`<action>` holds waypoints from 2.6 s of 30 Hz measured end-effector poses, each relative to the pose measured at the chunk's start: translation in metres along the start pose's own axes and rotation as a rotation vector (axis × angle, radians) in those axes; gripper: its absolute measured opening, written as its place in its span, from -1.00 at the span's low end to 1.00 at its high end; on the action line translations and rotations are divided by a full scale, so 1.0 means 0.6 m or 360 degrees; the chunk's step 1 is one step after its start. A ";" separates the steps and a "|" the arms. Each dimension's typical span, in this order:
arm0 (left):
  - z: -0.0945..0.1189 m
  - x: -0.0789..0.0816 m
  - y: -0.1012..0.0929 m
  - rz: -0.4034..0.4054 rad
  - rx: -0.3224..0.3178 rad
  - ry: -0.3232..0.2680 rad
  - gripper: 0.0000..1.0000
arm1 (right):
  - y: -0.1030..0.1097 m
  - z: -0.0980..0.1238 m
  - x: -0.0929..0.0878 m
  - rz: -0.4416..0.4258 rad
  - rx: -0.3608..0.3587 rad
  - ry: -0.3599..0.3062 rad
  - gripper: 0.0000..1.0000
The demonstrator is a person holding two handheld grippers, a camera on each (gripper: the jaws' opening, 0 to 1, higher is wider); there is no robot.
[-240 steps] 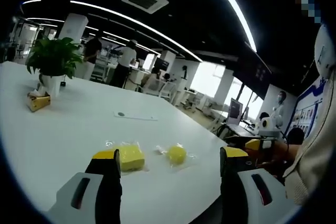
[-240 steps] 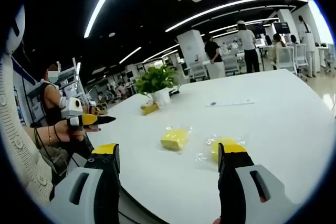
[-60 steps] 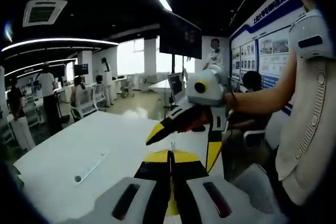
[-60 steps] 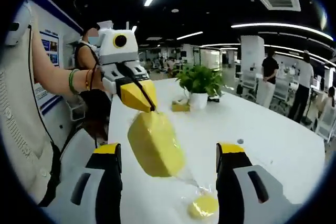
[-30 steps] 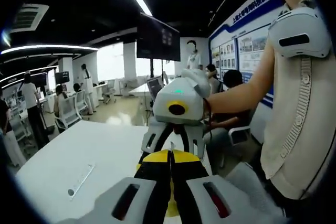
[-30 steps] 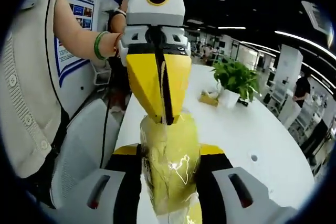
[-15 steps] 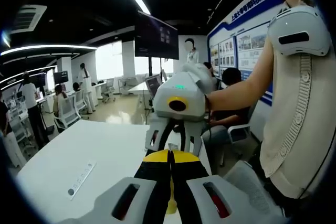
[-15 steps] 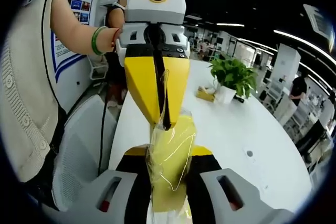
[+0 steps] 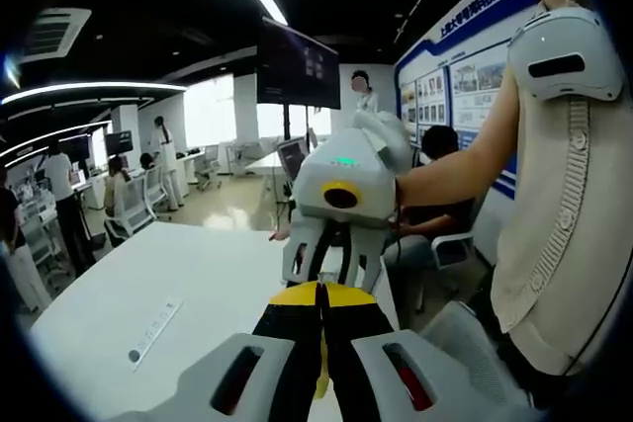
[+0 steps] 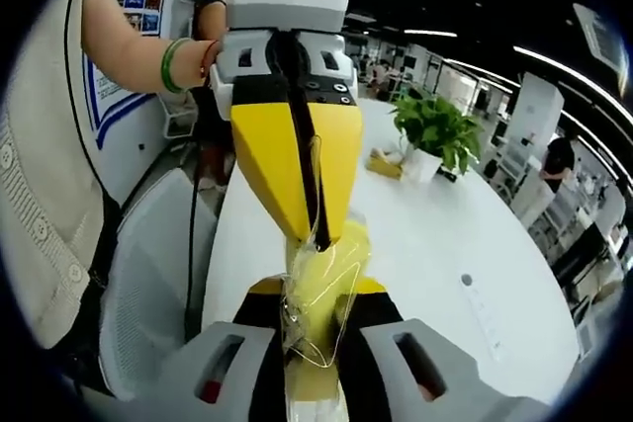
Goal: Compare the silicone blocks by pressing each to a similar depth, holding the contact briefly, and releasing to observe deformation and rebound differences across the visible hardness samples.
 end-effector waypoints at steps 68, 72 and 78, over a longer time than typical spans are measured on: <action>-0.011 0.021 -0.019 -0.0075 0.0090 -0.0054 -1.00 | -0.001 0.033 0.008 0.0215 -0.0250 -0.0005 -0.80; -0.012 0.021 -0.018 -0.0077 0.0096 -0.0060 -1.00 | -0.002 0.034 0.007 0.0239 -0.0276 -0.0008 -0.78; -0.012 0.019 -0.018 -0.0090 0.0118 -0.0059 -1.00 | -0.005 0.031 0.004 0.0308 -0.0306 -0.0007 -0.76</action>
Point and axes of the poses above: the point that each gripper's makers call its tool centre point, and the gripper's own axes: z roughly backward along the fingers, y roughly to its left, x roughly out of its top, the point moved 10 cm from there along z, roughly backward along the fingers, and after that the axes turned 4 degrees about z, right-handed, at the moved point
